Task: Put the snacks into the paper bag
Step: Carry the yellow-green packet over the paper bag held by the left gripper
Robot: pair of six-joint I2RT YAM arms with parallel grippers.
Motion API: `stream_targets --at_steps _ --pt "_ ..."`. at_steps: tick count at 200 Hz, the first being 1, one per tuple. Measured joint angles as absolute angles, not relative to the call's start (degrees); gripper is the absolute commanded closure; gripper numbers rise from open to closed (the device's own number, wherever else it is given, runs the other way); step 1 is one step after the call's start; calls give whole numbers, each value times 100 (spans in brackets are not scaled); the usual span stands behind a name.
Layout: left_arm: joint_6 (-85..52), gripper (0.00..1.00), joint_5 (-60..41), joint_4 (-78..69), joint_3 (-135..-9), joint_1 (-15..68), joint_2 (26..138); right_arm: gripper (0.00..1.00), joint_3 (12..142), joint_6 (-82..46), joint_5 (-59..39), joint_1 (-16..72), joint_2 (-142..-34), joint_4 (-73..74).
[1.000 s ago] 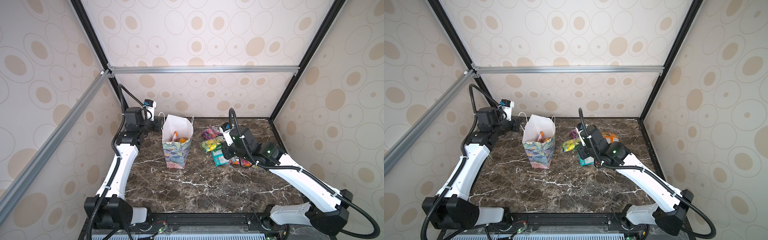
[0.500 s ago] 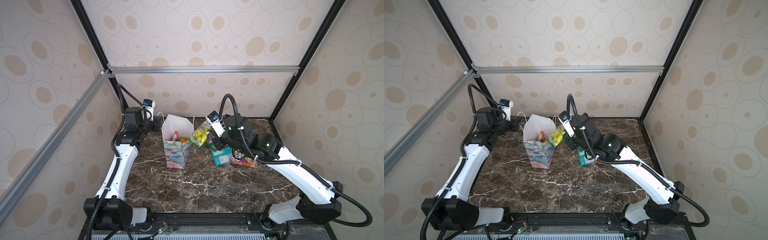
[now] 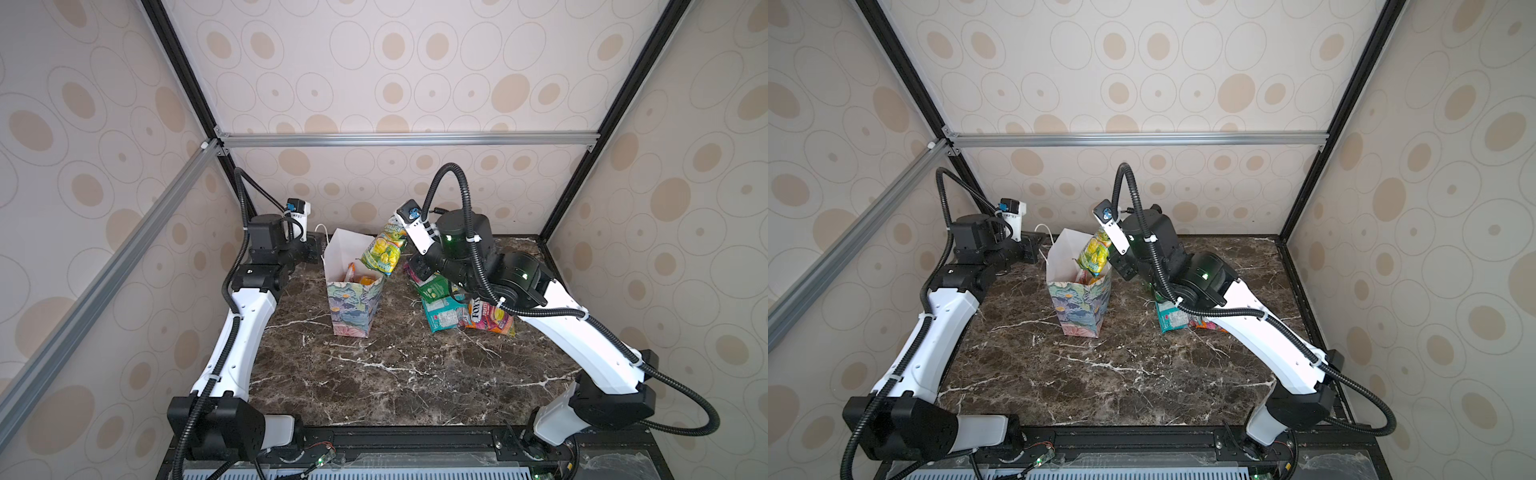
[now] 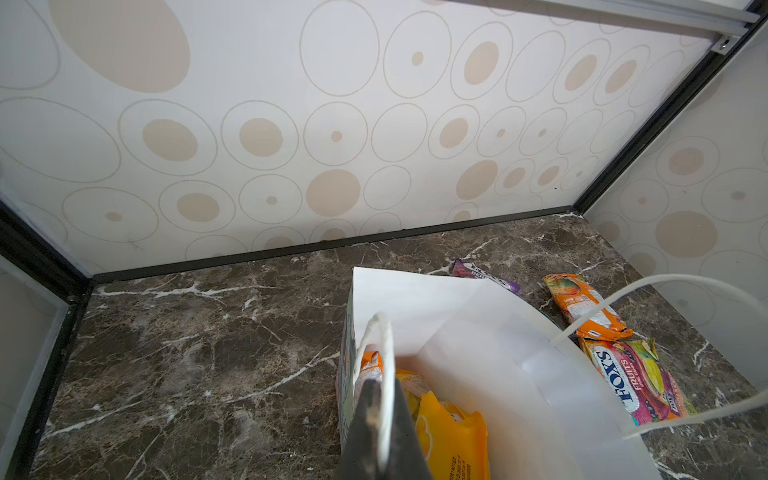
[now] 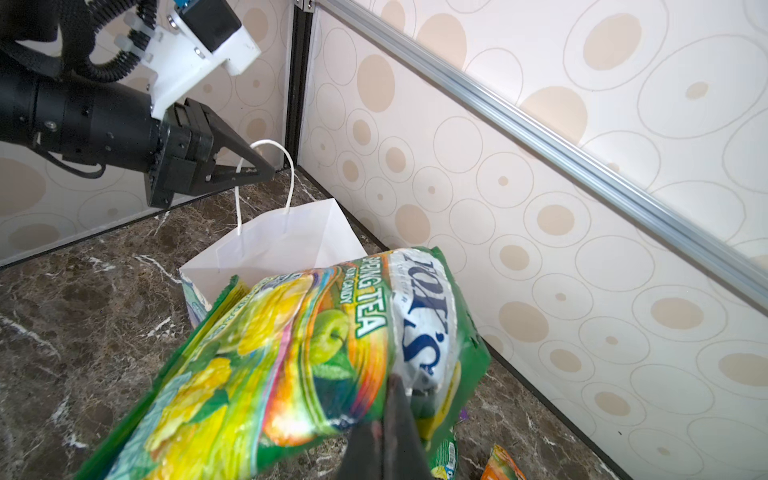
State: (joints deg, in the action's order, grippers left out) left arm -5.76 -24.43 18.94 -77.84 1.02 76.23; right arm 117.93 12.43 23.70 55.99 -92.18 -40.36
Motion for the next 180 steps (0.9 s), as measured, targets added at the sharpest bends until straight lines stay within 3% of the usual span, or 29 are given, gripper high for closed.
stream_targets --at_steps 117,180 --pt "-578 97 -2550 1894 -7784 102 7623 100 13461 2672 3529 5874 -11052 -3682" --pt "-578 97 -2563 1894 -7782 102 7623 100 13640 3140 3756 5883 -11408 -3686"
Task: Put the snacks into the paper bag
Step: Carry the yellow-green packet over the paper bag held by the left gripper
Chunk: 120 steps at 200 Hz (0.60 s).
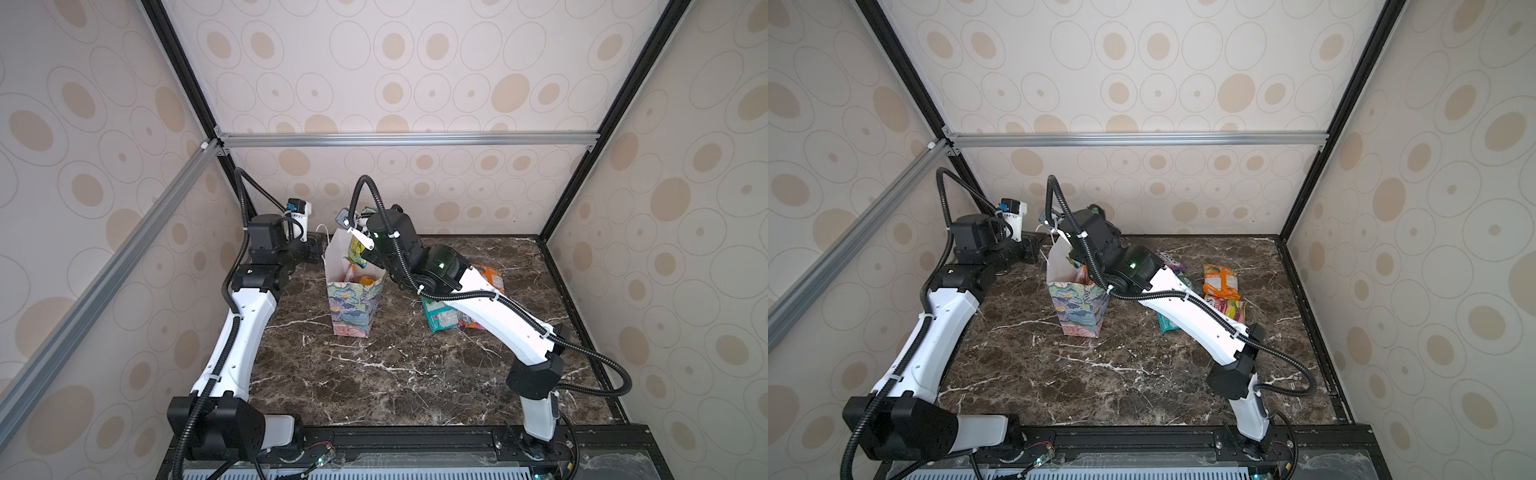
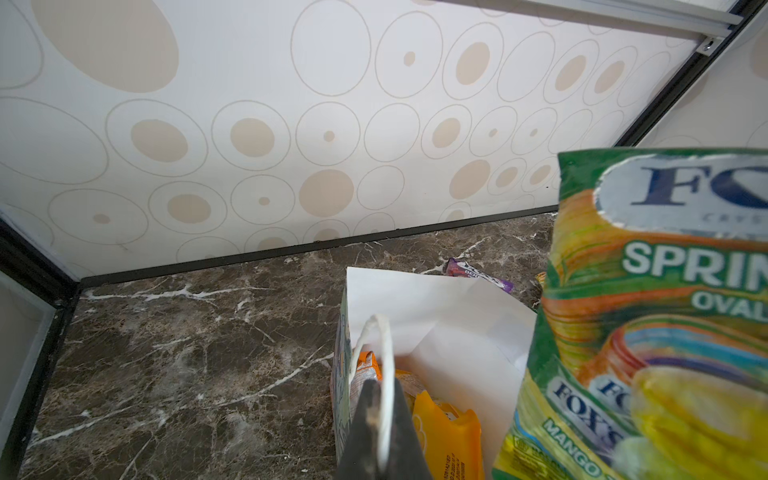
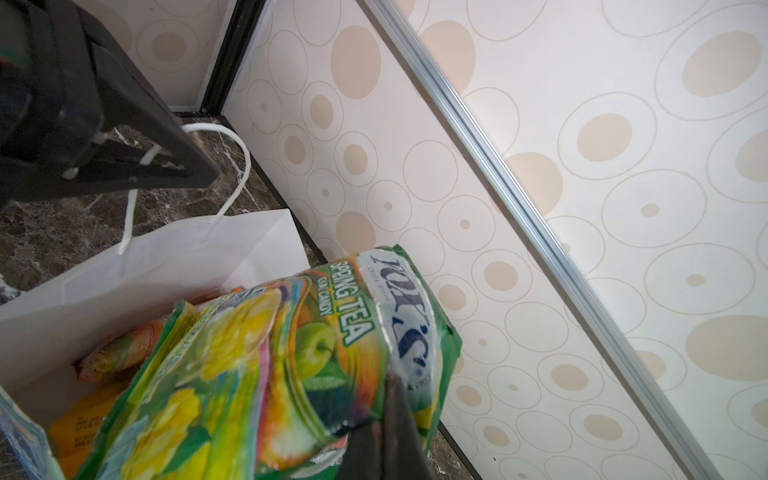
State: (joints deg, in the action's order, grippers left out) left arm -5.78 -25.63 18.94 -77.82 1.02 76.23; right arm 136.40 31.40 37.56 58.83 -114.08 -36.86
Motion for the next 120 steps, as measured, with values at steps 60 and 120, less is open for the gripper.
stream_targets --at_steps 60,120 --pt "-578 97 -2567 1892 -7782 102 7623 100 13896 3439 3927 5883 -11804 -3686" --pt "-578 97 -2567 1892 -7782 102 7623 100 13896 3660 3962 5894 -12121 -3686"
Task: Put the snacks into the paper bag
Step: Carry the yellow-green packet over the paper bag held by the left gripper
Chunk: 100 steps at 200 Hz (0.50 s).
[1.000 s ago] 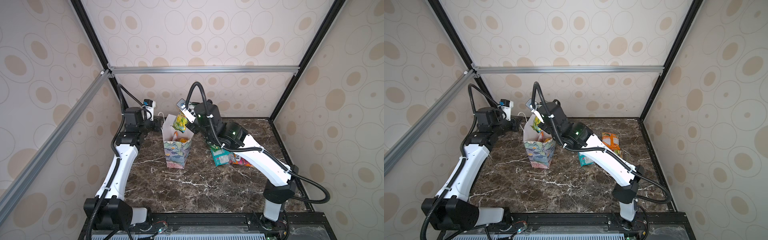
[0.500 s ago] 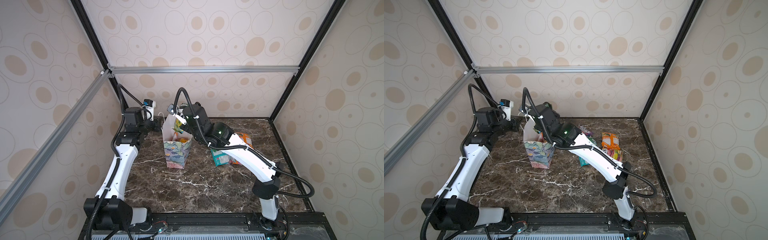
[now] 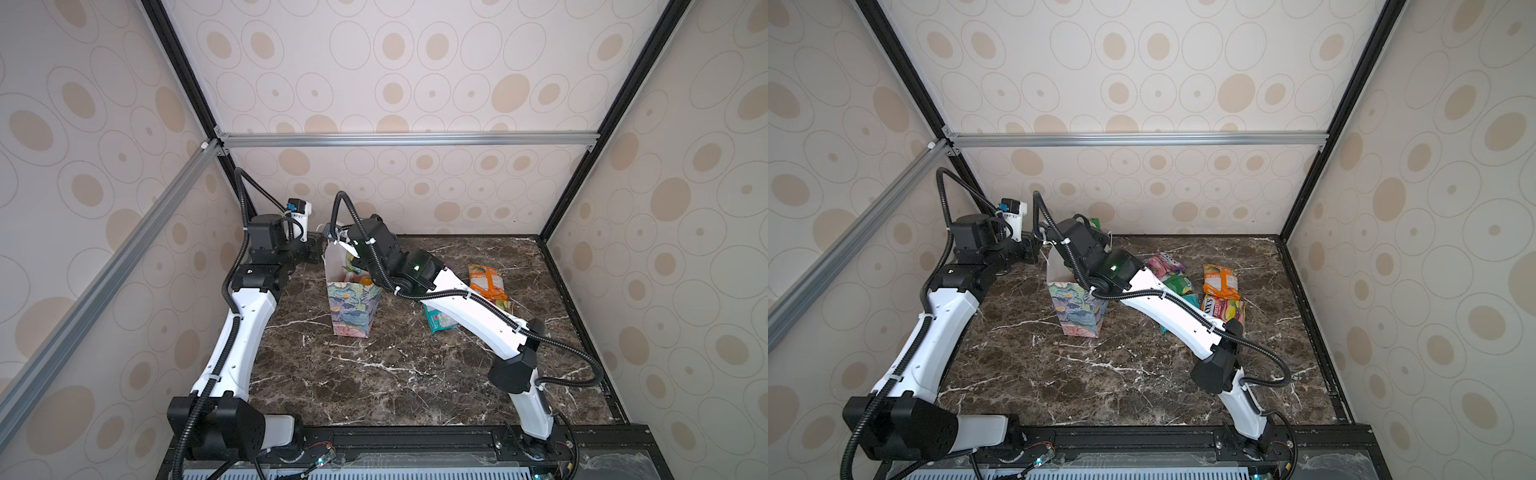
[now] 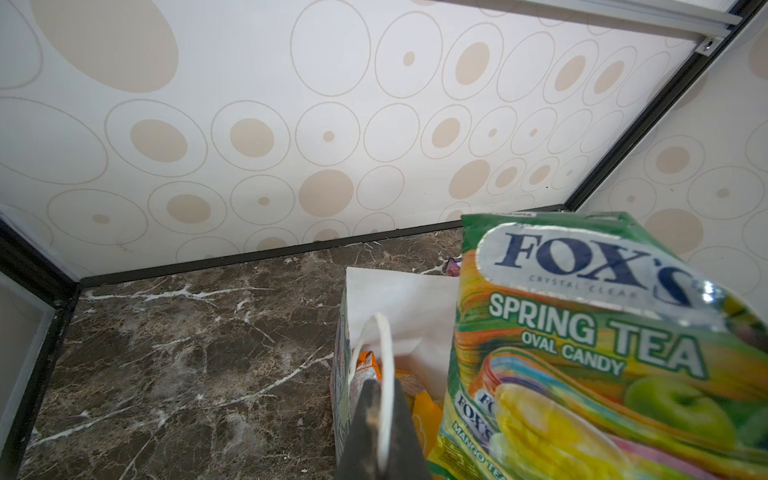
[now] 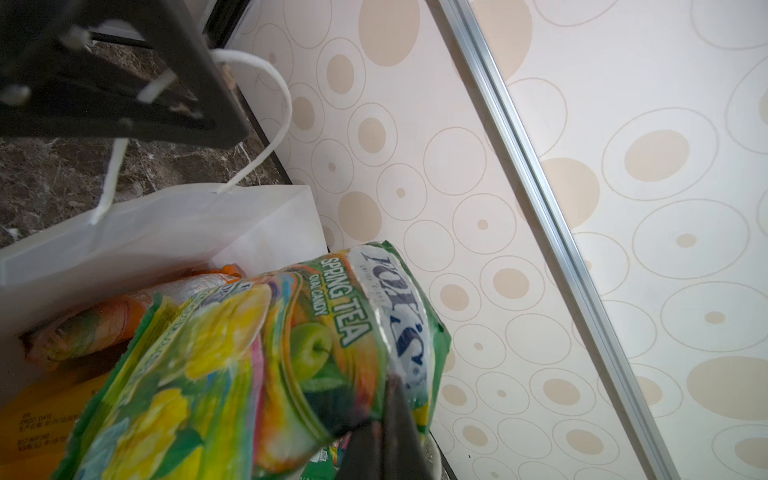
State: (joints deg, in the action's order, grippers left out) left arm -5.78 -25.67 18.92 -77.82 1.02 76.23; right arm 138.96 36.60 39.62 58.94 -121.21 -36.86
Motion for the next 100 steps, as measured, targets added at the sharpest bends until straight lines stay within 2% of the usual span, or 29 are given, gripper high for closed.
stream_targets --at_steps 100 --pt "-578 97 -2567 1892 -7782 102 7623 100 14143 3712 3745 5894 -12538 -3828"
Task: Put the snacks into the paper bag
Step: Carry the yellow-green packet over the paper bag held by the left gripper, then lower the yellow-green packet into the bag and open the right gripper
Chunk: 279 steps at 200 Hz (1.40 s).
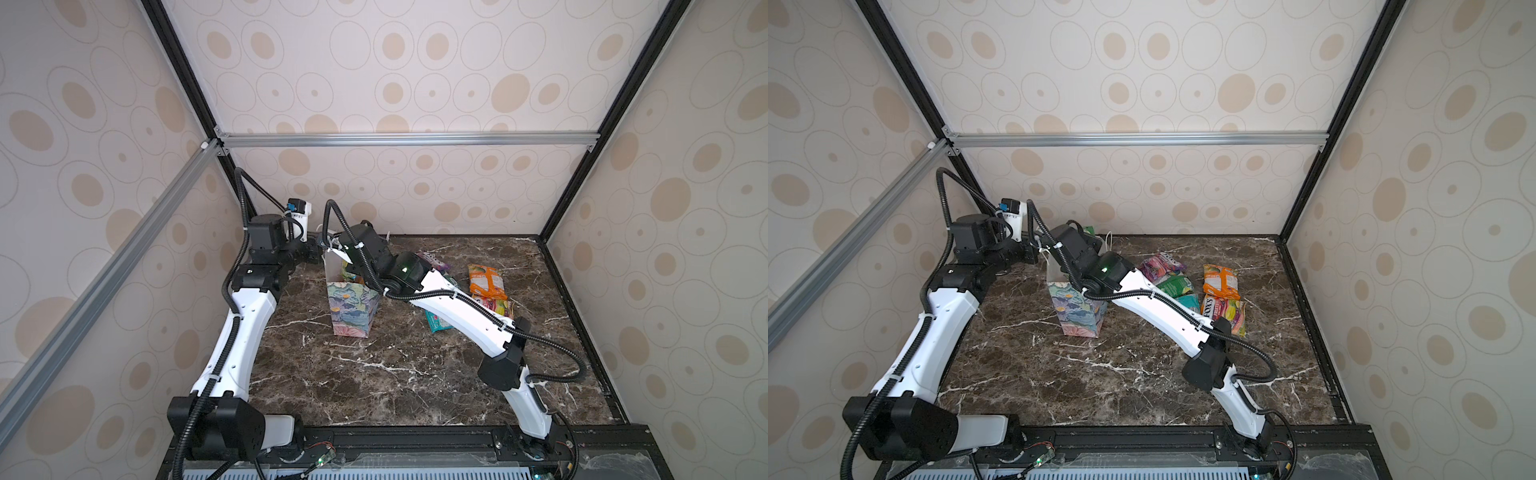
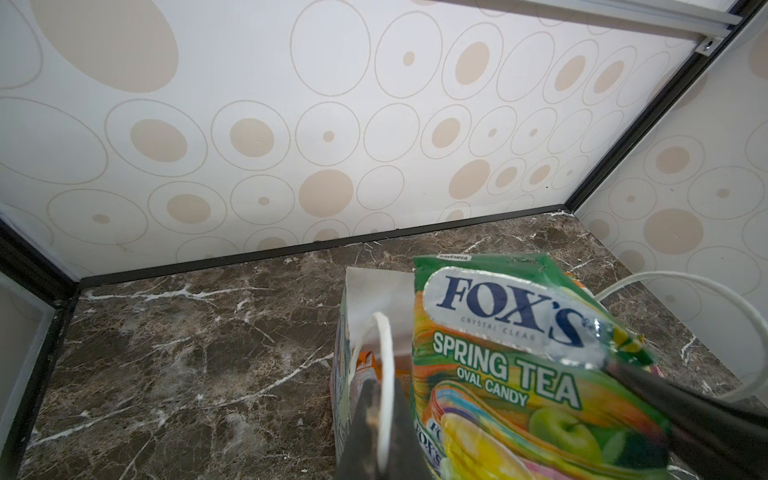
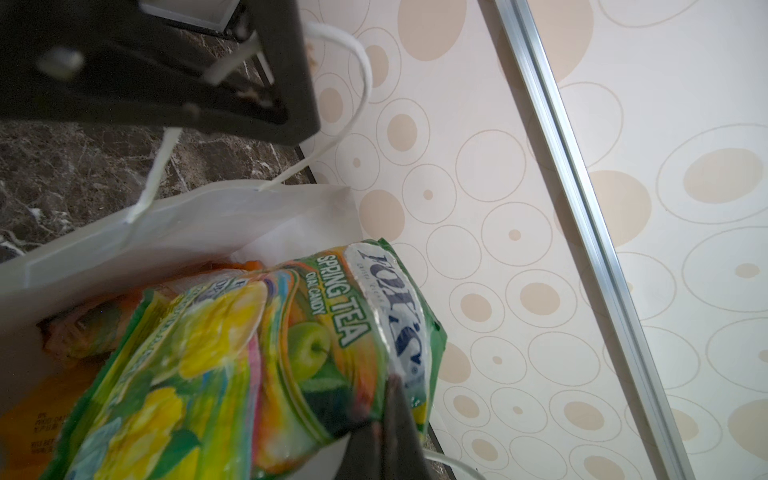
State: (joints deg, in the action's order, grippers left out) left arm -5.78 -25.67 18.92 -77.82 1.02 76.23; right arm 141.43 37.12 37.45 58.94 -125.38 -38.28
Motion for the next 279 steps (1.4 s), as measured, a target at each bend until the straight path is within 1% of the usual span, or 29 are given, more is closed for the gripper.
stream_targets --at_steps 176,182,191,209,220,241,279 --pt "-620 97 -2497 1894 -7778 36 7623 100 14475 3428 3726 5881 -12934 -3817" --pt "-620 97 -2495 1894 -7778 36 7623 96 14477 3411 3726 5881 -12938 -3817" --pt "-622 98 -2495 1894 -7778 36 7623 87 14494 3400 3728 5876 -12951 -3824" --pt "-622 98 -2499 1894 -7778 36 7623 85 14525 3369 3726 5876 -12960 -3835" --pt "-624 98 -2510 1894 -7778 36 7623 80 14529 3339 3721 5876 -12960 -3844" --pt "-624 98 -2517 1894 -7778 36 7623 78 14529 3282 3697 5876 -12960 -3881" --pt "-624 98 -2526 1892 -7778 38 7620 77 14538 3127 3581 5876 -12958 -3933"
